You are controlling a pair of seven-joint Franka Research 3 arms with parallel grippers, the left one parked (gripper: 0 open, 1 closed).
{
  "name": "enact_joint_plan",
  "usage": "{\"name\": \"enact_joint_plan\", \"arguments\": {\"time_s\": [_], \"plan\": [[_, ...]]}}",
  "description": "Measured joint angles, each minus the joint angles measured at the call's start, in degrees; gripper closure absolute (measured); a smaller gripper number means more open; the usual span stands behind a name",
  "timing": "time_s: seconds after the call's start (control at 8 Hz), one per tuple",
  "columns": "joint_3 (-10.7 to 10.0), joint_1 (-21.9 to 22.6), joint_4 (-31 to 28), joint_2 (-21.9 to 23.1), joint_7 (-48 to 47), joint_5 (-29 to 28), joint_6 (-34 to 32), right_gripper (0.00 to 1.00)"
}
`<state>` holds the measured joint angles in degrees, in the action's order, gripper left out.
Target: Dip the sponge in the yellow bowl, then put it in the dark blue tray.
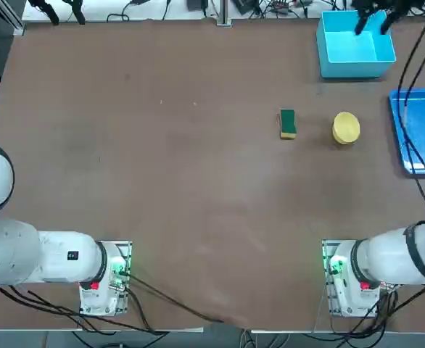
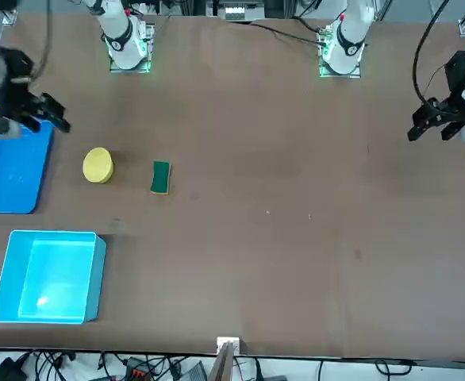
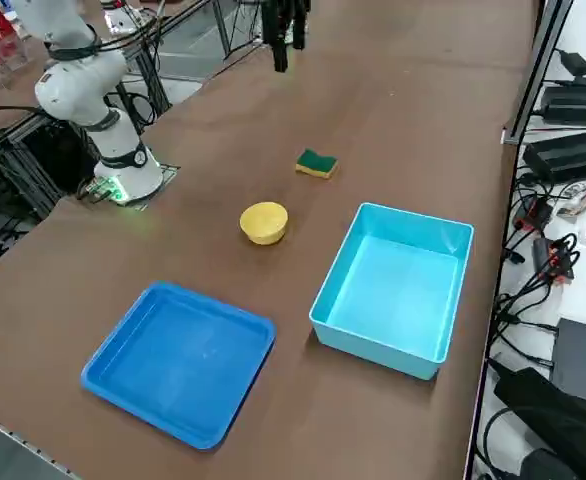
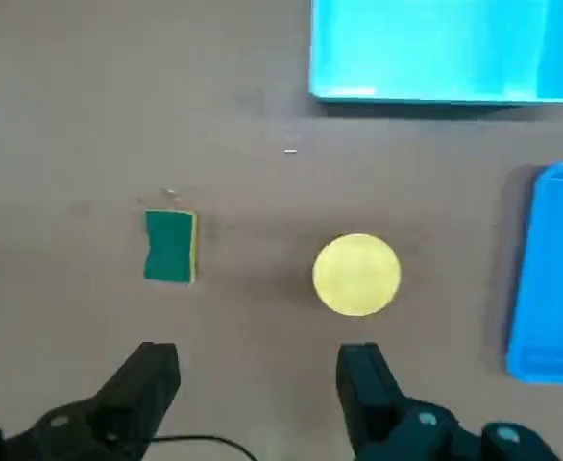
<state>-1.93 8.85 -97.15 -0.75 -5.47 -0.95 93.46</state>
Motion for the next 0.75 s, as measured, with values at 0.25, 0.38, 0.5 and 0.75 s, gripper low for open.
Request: {"name": "enact_joint_plan", "arguments": {"time_s": [0.25,0.38,0.5,0.75], "plan": [[0.30,5.18,-1.96,-6.04,-2.02,-0.03,5.99,0.00],[0.36,7.46,-4.20,-8.66,-3.23,-0.02,10.64,0.00],[0.39,9.15,-7.42,-10.25,-3.54,-0.02,16.16,0.00],[0.41,12.14,-15.57,-11.63,-4.68,-0.03,27.75,0.00]]}}
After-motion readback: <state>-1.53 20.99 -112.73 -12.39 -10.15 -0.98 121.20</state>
